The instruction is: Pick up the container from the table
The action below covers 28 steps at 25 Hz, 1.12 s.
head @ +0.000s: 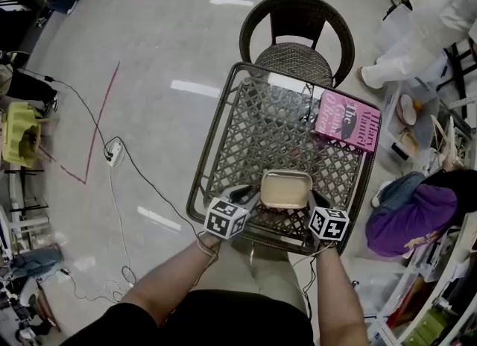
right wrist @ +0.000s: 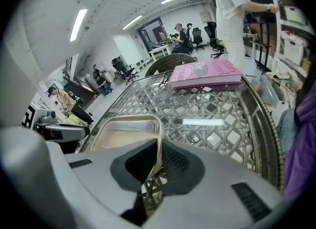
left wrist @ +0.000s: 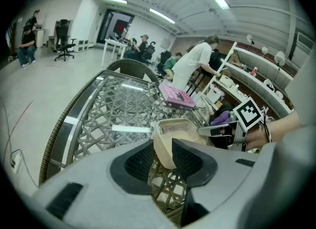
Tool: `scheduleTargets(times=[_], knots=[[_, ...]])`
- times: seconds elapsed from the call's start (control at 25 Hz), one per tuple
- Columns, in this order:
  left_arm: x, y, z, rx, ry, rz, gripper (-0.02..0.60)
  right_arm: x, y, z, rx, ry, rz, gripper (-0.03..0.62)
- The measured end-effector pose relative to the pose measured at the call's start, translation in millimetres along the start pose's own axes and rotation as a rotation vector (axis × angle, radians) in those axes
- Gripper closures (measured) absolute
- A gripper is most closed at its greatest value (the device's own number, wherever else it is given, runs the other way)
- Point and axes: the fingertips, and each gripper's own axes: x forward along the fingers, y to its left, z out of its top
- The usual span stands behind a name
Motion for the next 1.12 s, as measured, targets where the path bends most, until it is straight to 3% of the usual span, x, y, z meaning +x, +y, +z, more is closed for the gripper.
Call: scheduleTargets(times=[0.24,1.12], knots=[[2,-10,3,-0.035,-0.004,-0.049,0.468,0,-4,-2,0.008,-0.007,-0.006,0.565],[32,-22,7,-0.087,0.034,-0.044,0.484,-3,-13,-4,0.022,-0.005,0.03,0.565]])
